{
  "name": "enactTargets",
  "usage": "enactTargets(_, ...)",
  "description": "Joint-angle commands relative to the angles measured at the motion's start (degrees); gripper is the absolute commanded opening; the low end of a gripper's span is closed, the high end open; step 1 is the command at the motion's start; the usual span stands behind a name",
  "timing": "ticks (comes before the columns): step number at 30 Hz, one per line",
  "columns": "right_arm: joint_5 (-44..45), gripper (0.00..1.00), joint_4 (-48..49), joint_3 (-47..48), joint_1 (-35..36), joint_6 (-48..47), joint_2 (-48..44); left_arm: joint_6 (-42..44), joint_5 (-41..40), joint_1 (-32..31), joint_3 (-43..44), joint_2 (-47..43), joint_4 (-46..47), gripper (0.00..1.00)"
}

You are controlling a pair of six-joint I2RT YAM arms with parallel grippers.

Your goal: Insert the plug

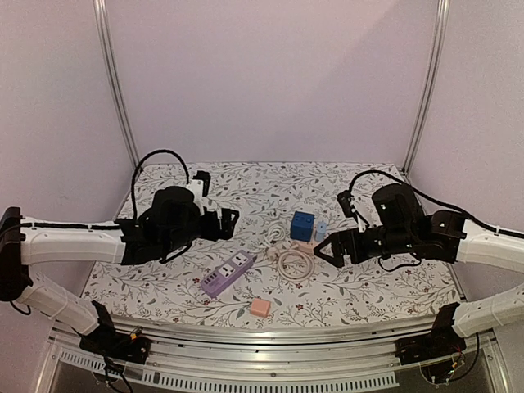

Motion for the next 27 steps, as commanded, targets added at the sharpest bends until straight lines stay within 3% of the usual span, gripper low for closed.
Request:
enactTargets(1,-0.4,0.99,-2.47,-0.49,1.32,2.57,-0.93,7.91,3.87,-2.98,-3.11,-2.83,1.08,0.99)
enactTargets(10,1.31,0.99,-8.11,-1.66,2.34,6.43,-2.4,17.18,8.5,-11.4,-5.9,-3.83,1.04,0.98)
enactTargets(17,4.8,0.99,-7.56,-1.73,2.34,6.63,-1.78,22.37,10.85,-17.0,-1.5,5.34,0.41,0.96)
enactTargets(27,8.96,0.99,-5.81,-1.91,2.36,6.26,-1.47,28.4,16.16,-17.79,4.06,17.42,0.08,0.95)
